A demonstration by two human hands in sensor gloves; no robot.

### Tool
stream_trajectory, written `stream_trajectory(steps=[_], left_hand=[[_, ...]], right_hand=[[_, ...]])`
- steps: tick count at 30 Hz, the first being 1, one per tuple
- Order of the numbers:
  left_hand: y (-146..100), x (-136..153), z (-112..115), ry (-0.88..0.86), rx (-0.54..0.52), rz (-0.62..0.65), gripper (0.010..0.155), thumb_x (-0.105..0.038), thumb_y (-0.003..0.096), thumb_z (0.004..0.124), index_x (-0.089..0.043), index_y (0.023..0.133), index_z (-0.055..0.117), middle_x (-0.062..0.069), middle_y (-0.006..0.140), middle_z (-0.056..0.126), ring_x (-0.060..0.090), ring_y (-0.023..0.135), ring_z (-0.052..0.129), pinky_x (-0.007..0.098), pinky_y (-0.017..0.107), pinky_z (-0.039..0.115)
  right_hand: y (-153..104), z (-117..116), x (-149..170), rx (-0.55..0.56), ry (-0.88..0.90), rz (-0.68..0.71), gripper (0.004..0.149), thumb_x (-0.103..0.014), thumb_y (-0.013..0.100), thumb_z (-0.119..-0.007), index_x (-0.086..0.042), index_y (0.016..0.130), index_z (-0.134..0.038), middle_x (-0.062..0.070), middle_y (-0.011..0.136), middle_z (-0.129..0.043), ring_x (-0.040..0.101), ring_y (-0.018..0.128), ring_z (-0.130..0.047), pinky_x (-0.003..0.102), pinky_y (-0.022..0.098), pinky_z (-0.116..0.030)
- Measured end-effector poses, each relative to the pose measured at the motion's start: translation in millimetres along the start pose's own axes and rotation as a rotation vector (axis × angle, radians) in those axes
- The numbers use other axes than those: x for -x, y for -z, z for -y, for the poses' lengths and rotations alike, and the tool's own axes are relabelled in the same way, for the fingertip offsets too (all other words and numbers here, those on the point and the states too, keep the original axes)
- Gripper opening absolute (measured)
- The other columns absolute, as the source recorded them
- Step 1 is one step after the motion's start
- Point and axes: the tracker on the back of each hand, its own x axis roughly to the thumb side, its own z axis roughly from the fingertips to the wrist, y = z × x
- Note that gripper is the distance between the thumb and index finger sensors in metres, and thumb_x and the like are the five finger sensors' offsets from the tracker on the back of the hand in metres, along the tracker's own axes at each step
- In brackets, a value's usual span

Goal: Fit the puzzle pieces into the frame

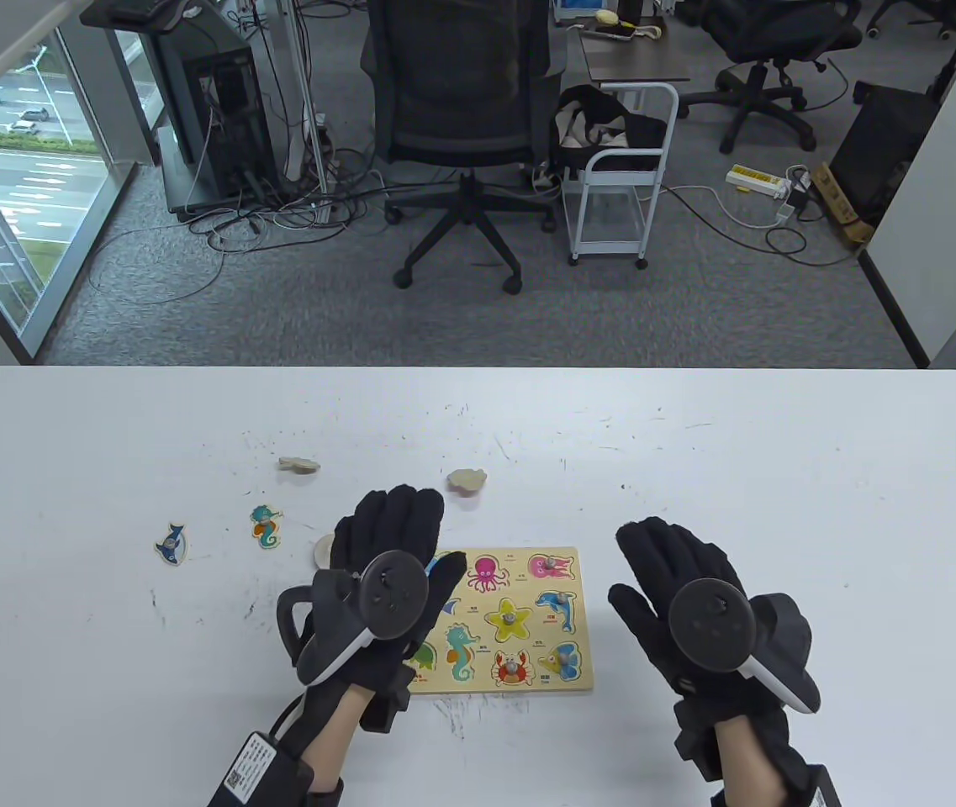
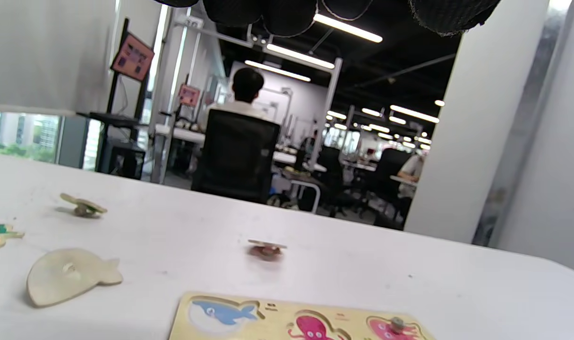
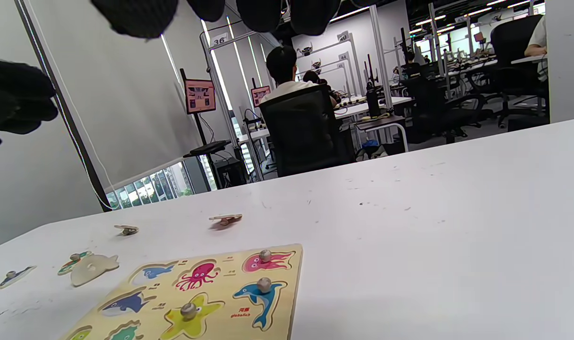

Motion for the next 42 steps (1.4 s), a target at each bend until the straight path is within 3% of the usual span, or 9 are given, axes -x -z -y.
stream_trajectory(steps=[7,18,32,42], left_hand=[[63.2,-21.4,10.8,0.141,0.046,-0.037,0.074,-0.066,0.0529,0.067,-0.038,0.117,0.044,-0.002,0.127,0.056,0.031,0.119,0.053,0.055,0.088,0.050],[142.6,-43.2,82.7,0.383,0.199,-0.081,0.073,-0.063,0.0523,0.071,-0.039,0.116,0.045,-0.004,0.127,0.055,0.027,0.120,0.054,0.054,0.090,0.049],[174.9,-34.4,154.0,0.516,0.411,-0.163,0.071,-0.061,0.0523,0.072,-0.041,0.116,0.047,-0.010,0.126,0.058,0.023,0.120,0.057,0.053,0.090,0.049],[179.5,-23.9,169.8,0.501,0.469,-0.192,0.068,-0.059,0.0528,0.072,-0.042,0.115,0.050,-0.012,0.126,0.060,0.023,0.120,0.056,0.055,0.090,0.050]], right_hand=[[-9.3,9.1,3.3,0.035,0.006,-0.017,0.066,-0.053,0.047,-0.074,-0.035,0.107,-0.055,0.000,0.117,-0.059,0.034,0.108,-0.063,0.057,0.081,-0.049],[-21.2,23.2,9.4,0.095,0.017,-0.039,0.065,-0.053,0.047,-0.075,-0.034,0.107,-0.057,0.000,0.117,-0.060,0.034,0.108,-0.064,0.057,0.081,-0.049],[-26.3,25.2,10.6,0.113,-0.004,-0.053,0.065,-0.053,0.047,-0.075,-0.035,0.106,-0.058,0.000,0.116,-0.061,0.034,0.108,-0.064,0.057,0.081,-0.049],[-32.6,30.1,11.8,0.135,0.006,-0.052,0.065,-0.053,0.047,-0.075,-0.034,0.106,-0.058,0.000,0.116,-0.062,0.034,0.108,-0.064,0.058,0.081,-0.049]])
